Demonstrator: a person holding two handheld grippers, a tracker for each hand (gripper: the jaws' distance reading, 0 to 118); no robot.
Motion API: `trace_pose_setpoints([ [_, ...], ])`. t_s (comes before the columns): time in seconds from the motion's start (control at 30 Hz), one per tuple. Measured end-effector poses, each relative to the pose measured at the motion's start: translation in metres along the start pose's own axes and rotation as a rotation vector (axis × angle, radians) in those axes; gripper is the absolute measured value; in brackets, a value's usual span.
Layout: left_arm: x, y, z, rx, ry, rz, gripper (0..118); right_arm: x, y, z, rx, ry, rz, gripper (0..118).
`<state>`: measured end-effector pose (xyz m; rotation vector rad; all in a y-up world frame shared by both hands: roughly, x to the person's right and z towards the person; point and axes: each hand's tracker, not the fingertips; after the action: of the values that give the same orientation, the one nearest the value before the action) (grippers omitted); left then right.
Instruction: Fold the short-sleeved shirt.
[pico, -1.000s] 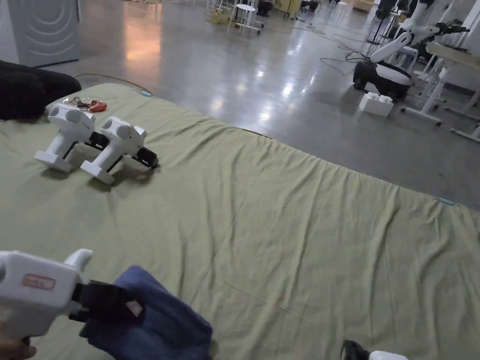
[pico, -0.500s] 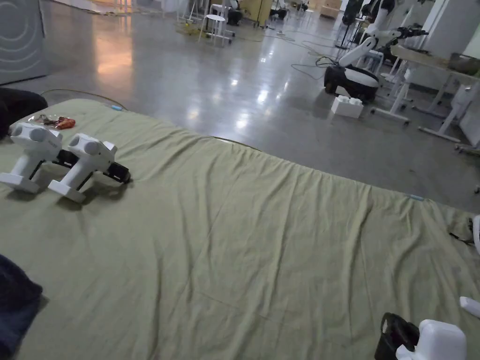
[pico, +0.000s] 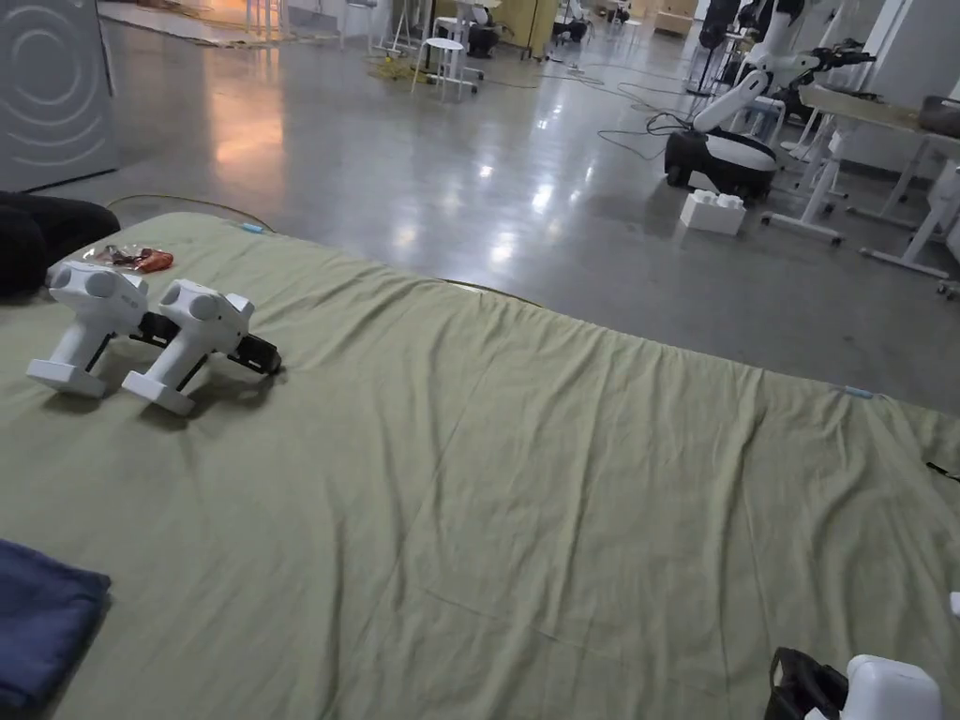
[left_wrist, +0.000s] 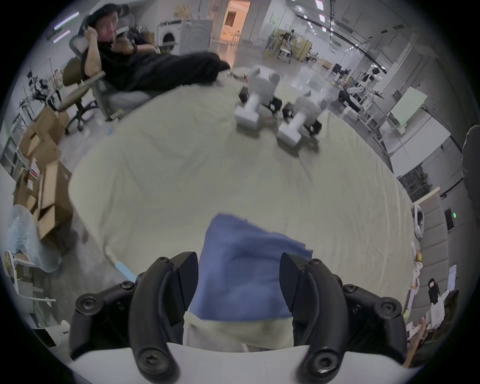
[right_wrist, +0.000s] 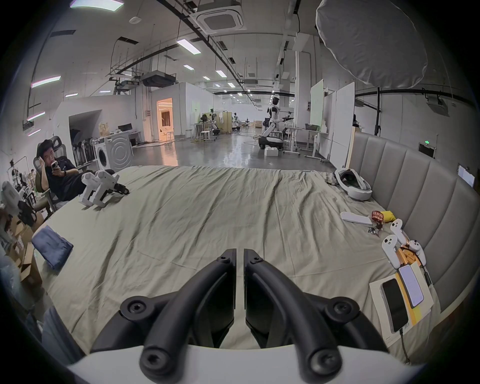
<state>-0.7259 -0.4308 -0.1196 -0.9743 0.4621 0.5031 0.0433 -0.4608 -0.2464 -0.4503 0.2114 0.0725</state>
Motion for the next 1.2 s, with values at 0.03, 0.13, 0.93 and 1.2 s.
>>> trace_pose_setpoints([
  [0.03, 0.001, 0.001, 0.007, 0.033, 0.013, 0.002, 75, 0.000, 0.000, 0.000, 0.000, 0.003, -0.001, 8],
  [0.13, -0.003, 0.006, 0.023, 0.123, 0.006, -0.009, 75, 0.000, -0.001, 0.000, 0.001, 0.012, -0.005, 7],
  [0.93, 0.351, -0.187, 0.015, 0.749, -0.181, -0.421, 75, -0.020, 0.030, -0.005, 0.172, -0.065, -0.051, 8],
  [1.2, 0.403, -0.207, 0.019, 0.789, -0.205, -0.426, 15, -0.024, 0.036, 0.002, 0.219, -0.071, -0.075, 8],
])
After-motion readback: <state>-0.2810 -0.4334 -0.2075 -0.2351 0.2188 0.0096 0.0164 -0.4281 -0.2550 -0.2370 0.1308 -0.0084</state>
